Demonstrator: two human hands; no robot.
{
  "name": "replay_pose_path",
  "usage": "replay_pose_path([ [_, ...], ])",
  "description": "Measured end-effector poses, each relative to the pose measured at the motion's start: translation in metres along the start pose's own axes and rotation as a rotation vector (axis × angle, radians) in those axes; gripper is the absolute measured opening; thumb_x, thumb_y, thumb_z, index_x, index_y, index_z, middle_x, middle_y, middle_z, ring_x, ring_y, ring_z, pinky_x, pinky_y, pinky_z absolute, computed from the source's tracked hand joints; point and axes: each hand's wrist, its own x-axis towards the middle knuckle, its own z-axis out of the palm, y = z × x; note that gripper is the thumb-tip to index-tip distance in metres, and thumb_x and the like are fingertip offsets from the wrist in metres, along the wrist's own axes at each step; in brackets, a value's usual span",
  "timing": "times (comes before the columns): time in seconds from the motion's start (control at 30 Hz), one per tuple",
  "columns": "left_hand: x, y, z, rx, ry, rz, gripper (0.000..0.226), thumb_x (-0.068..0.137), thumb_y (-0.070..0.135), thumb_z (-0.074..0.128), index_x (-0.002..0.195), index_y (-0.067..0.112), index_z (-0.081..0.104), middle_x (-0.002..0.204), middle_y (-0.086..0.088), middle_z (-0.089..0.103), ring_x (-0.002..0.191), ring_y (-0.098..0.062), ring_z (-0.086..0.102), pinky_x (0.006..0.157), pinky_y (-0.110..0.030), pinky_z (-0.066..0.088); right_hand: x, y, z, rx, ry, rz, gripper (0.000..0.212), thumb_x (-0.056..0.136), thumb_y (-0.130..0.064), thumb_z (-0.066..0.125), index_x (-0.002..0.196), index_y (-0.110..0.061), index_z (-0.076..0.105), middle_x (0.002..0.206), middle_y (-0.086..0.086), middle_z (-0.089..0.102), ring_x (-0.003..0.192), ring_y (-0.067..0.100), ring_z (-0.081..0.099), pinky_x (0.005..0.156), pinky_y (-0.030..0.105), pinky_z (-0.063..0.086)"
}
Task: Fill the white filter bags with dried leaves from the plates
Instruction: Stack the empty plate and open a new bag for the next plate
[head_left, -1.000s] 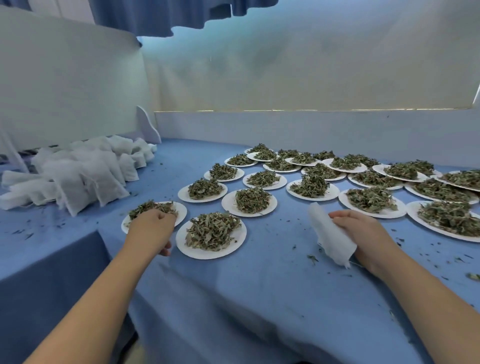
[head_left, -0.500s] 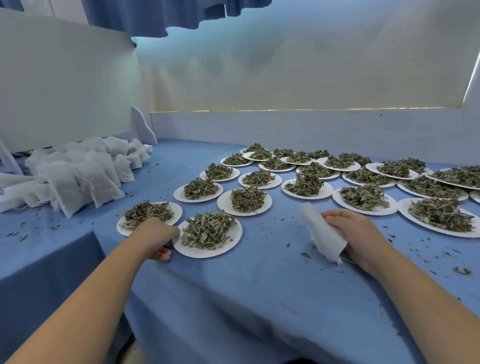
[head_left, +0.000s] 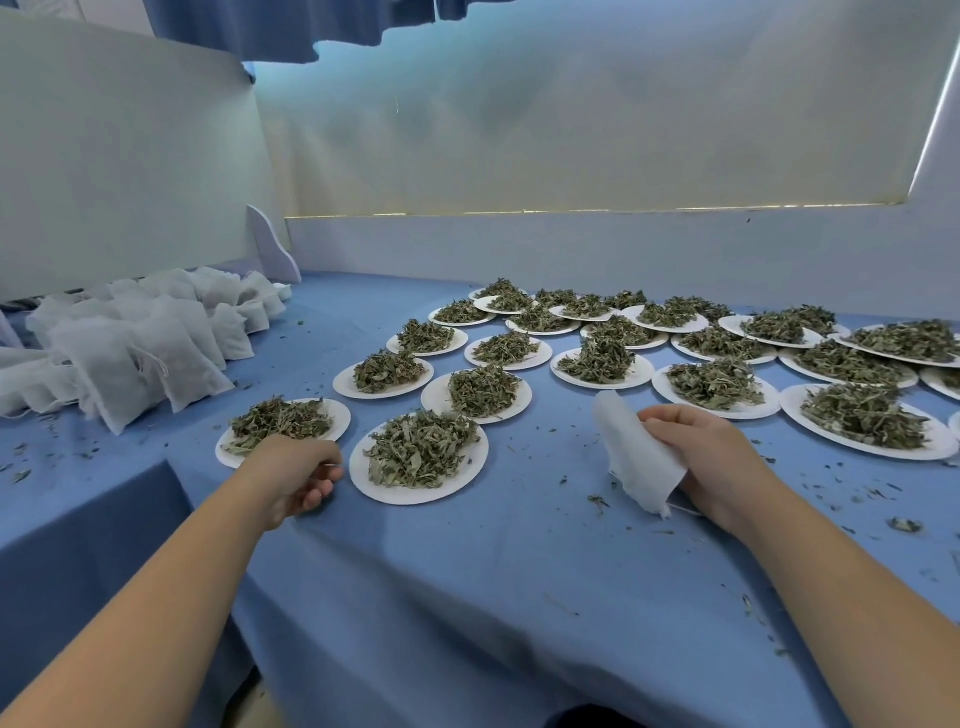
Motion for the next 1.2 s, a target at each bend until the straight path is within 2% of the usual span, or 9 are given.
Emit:
replay_pose_path([
  [0.13, 0.001, 0.002, 0.005, 0.046, 0.008, 0.025, 0.012, 0.082, 0.005, 0.064, 0.074, -0.002, 0.059, 0.061, -0.011, 0.056, 0.041, -0.019, 0.047, 0.036, -0.017, 0.040, 0.001, 0.001, -0.001, -0.011, -0.014, -0.003, 0.013, 0.091, -0.011, 0.059, 0.085, -0.013, 0.070, 0.077, 0.003, 0.070, 0.064, 0.019, 0.063, 0.046, 0.028, 0.049],
  [0.27, 0.001, 0.011, 0.011, 0.209, -0.037, 0.009, 0.015, 0.079, 0.007, 0.070, 0.077, -0.002, 0.058, 0.066, -0.012, 0.051, 0.038, -0.019, 0.044, 0.039, -0.021, 0.045, 0.002, 0.002, -0.001, -0.009, -0.036, -0.010, 0.014, 0.091, -0.009, 0.059, 0.085, -0.013, 0.070, 0.073, 0.003, 0.071, 0.058, 0.016, 0.065, 0.045, 0.028, 0.049],
  [0.47, 0.003, 0.023, 0.013, 0.313, -0.066, -0.046, 0.018, 0.080, 0.004, 0.072, 0.082, 0.001, 0.054, 0.074, -0.011, 0.048, 0.048, -0.019, 0.045, 0.041, -0.021, 0.048, 0.002, 0.003, -0.001, -0.052, -0.048, -0.014, 0.015, 0.091, -0.011, 0.059, 0.084, -0.015, 0.072, 0.077, 0.003, 0.071, 0.064, 0.019, 0.064, 0.049, 0.030, 0.049],
  [0.57, 0.003, 0.026, 0.013, 0.269, -0.075, -0.091, 0.014, 0.081, 0.004, 0.071, 0.085, 0.002, 0.057, 0.076, -0.011, 0.051, 0.053, -0.019, 0.050, 0.038, -0.018, 0.047, 0.002, 0.003, -0.001, -0.054, -0.050, -0.016, 0.014, 0.091, -0.011, 0.059, 0.085, -0.014, 0.071, 0.078, 0.003, 0.071, 0.067, 0.021, 0.064, 0.050, 0.030, 0.049],
  [0.77, 0.004, 0.028, 0.012, 0.081, -0.091, -0.102, 0.014, 0.083, 0.003, 0.069, 0.091, 0.003, 0.057, 0.074, -0.009, 0.056, 0.042, -0.014, 0.059, 0.035, -0.016, 0.045, 0.002, 0.003, -0.001, -0.038, -0.042, -0.015, 0.012, 0.091, -0.011, 0.059, 0.087, -0.013, 0.070, 0.080, 0.005, 0.069, 0.069, 0.022, 0.062, 0.051, 0.031, 0.049],
  [0.87, 0.005, 0.021, 0.015, -0.068, -0.093, -0.128, 0.017, 0.083, 0.000, 0.068, 0.098, 0.000, 0.059, 0.076, -0.010, 0.055, 0.037, -0.010, 0.056, 0.035, -0.016, 0.047, 0.003, 0.002, -0.002, -0.006, -0.025, -0.023, 0.011, 0.091, -0.011, 0.060, 0.087, -0.013, 0.070, 0.082, 0.006, 0.068, 0.072, 0.023, 0.061, 0.058, 0.034, 0.050],
  [0.93, 0.006, 0.017, 0.017, -0.132, -0.109, -0.141, 0.020, 0.083, -0.001, 0.068, 0.101, -0.001, 0.060, 0.072, -0.009, 0.052, 0.035, -0.009, 0.052, 0.034, -0.016, 0.046, 0.003, 0.001, -0.005, -0.008, 0.008, -0.041, 0.013, 0.090, -0.012, 0.061, 0.084, -0.016, 0.071, 0.081, 0.004, 0.068, 0.072, 0.022, 0.059, 0.060, 0.034, 0.048],
  [1.07, 0.005, 0.018, 0.022, -0.214, -0.165, -0.140, 0.019, 0.083, -0.003, 0.067, 0.101, -0.001, 0.060, 0.068, -0.008, 0.050, 0.035, -0.008, 0.051, 0.034, -0.015, 0.045, 0.006, -0.008, -0.021, -0.003, 0.112, -0.123, 0.016, 0.090, -0.010, 0.060, 0.082, -0.019, 0.070, 0.083, 0.003, 0.065, 0.070, 0.019, 0.057, 0.051, 0.028, 0.046],
  [1.2, 0.000, 0.027, 0.034, -0.231, -0.245, -0.127, 0.013, 0.084, -0.002, 0.066, 0.095, 0.003, 0.059, 0.067, -0.006, 0.052, 0.035, -0.006, 0.051, 0.032, -0.013, 0.043, 0.007, -0.021, -0.057, -0.070, 0.205, -0.184, 0.016, 0.092, -0.011, 0.057, 0.087, -0.021, 0.069, 0.095, 0.005, 0.061, 0.078, 0.021, 0.056, 0.057, 0.032, 0.049],
])
